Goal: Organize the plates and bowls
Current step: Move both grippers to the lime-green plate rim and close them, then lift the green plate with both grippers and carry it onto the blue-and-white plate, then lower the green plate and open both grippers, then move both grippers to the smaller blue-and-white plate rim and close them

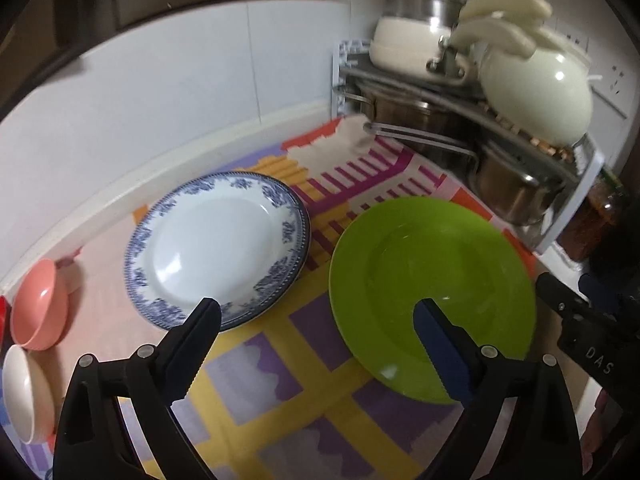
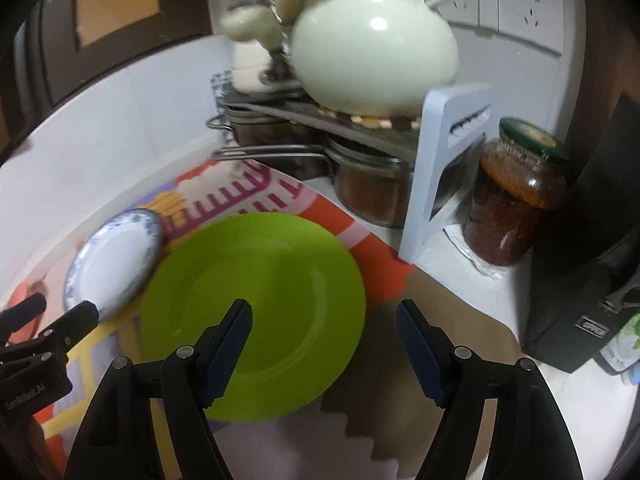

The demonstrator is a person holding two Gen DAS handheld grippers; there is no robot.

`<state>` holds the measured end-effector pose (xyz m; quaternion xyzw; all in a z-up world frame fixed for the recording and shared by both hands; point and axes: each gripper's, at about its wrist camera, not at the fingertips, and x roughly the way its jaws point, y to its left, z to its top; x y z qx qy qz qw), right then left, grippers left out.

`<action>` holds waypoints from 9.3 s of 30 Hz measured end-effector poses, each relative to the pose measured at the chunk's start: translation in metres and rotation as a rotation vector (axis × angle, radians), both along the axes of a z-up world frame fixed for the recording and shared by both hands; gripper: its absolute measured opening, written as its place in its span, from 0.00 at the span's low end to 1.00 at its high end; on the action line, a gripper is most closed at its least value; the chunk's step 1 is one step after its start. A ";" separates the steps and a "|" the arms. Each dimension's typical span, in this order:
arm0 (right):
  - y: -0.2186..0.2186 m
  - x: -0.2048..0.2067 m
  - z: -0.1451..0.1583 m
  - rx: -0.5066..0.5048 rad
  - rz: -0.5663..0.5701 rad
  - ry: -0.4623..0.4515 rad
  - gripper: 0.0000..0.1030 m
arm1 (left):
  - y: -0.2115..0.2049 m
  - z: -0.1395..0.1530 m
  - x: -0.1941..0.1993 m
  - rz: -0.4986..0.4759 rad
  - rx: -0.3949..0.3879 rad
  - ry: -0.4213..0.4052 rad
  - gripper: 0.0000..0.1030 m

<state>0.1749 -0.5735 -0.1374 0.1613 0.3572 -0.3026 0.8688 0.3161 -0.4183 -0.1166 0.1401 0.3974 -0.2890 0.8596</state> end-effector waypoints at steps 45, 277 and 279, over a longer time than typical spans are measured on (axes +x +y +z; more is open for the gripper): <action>-0.056 0.053 -0.066 0.105 0.023 0.111 0.41 | -0.058 -0.067 0.051 -0.055 0.011 0.168 0.44; 0.084 0.265 -0.066 0.073 0.426 0.166 0.42 | 0.110 -0.073 0.208 0.266 0.031 0.198 0.36; 0.083 0.264 -0.066 0.079 0.427 0.157 0.40 | 0.108 -0.074 0.207 0.274 0.036 0.188 0.36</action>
